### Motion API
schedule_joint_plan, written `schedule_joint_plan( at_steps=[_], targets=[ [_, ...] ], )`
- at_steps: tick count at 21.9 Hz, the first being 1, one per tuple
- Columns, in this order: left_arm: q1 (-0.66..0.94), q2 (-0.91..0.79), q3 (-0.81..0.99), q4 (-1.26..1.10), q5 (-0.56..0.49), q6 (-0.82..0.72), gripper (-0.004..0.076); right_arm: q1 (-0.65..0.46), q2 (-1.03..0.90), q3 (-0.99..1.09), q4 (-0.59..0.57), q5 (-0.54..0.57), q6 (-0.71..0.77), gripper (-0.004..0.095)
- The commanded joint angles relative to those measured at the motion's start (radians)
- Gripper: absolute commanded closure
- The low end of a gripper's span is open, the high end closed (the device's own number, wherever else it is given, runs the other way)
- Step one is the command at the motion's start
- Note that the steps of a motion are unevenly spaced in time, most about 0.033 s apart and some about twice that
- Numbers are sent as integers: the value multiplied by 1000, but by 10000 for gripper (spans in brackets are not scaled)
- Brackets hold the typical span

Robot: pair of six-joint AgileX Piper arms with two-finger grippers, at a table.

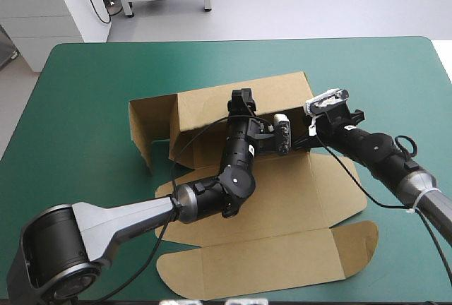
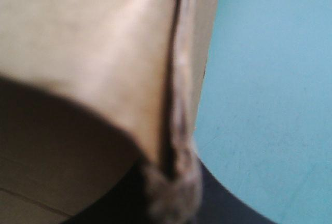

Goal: Fold the box

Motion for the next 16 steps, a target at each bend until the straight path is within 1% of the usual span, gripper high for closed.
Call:
schedule_joint_plan(
  at_steps=[1, 2, 3, 4, 5, 7, 8, 9, 12, 13, 14, 16],
  targets=[
    [-47, -50, -23, 81, 56, -32, 303, 3, -22, -93, -57, -12, 74, 908],
    [-72, -57, -23, 81, 62, -32, 303, 3, 3, -123, -121, -8, 147, 908],
    [-83, -59, -23, 81, 67, -32, 303, 3, 18, -138, -155, -3, 193, 908],
    [-112, -68, -23, 79, 97, -32, 310, 3, 47, -164, -213, 9, 272, 908],
    [-124, -73, -23, 81, 118, -33, 321, 3, 60, -175, -231, 15, 299, 908],
    [-166, -96, -23, 66, 185, -33, 407, 1, 83, -197, -242, 5, 324, 908],
    [-178, -105, -23, 53, 191, -33, 434, 1, 88, -202, -242, 4, 324, 908],
    [-190, -122, -23, 29, 191, -33, 486, 1, 92, -209, -242, 4, 326, 908],
    [-209, -154, -23, 4, 191, -33, 586, 1, 92, -209, -249, -1, 345, 908],
    [-209, -171, -23, -3, 191, -33, 647, 1, 92, -209, -251, -1, 347, 908],
    [-207, -197, -23, -20, 191, -33, 734, 1, 92, -209, -252, 4, 348, 908],
    [-207, -239, -23, -56, 192, -15, 727, 1, 92, -209, -252, 16, 348, 908]
  ],
)
